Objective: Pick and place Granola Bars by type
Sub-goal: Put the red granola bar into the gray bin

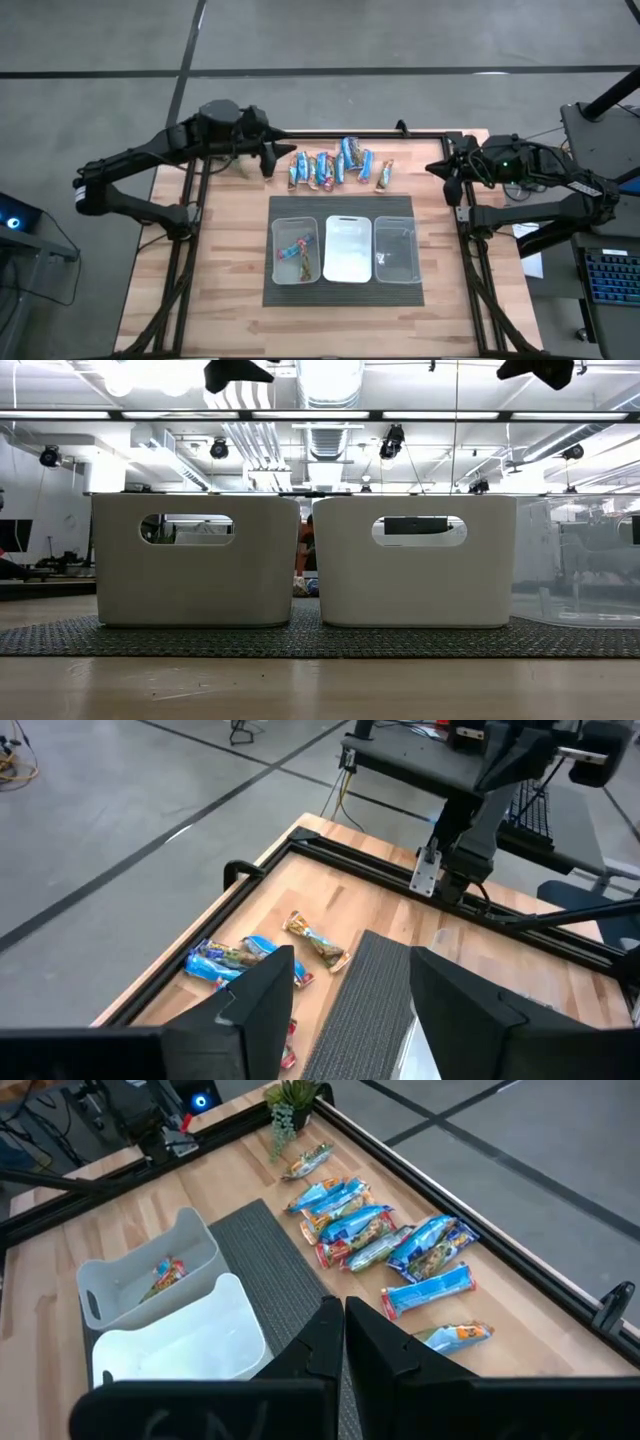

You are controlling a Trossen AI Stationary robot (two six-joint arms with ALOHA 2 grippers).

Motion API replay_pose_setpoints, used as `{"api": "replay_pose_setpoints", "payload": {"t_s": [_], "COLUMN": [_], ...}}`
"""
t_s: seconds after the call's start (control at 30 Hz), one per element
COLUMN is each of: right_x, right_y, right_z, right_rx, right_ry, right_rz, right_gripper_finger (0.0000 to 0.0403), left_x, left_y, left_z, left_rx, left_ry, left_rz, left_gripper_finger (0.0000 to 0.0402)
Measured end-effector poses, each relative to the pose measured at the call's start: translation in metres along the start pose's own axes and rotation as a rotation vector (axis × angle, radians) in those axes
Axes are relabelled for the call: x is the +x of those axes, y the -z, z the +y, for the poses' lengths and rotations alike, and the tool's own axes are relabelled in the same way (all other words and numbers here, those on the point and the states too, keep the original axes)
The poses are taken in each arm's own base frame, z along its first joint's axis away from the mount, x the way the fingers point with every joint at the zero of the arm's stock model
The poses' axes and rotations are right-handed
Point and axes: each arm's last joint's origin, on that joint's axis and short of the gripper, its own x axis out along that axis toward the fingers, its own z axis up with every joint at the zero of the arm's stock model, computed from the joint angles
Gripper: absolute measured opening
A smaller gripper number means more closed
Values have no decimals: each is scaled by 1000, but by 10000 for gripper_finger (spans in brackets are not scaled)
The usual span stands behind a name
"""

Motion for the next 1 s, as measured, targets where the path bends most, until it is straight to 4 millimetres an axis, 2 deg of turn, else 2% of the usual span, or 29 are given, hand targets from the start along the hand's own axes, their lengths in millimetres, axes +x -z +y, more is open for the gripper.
{"api": "replay_pose_setpoints", "payload": {"t_s": [0.17, 0.63, 0.8, 1.0], "right_x": [0, 0, 0, 0], "right_y": [0, 0, 0, 0], "right_z": [0, 0, 0, 0], "right_rx": [0, 0, 0, 1], "right_ry": [-1, 0, 0, 0], "right_rz": [0, 0, 0, 0], "right_gripper_finger": [8, 8, 8, 8], "left_x": [15, 44, 49, 53], "left_y": [-5, 4, 5, -10], "left_z": [-1, 3, 11, 20], "left_rx": [-113, -193, -266, -334], "left_ry": [-6, -49, -159, -198], "left_rz": [17, 82, 64, 62], "left_gripper_finger": [183, 183, 183, 182]}}
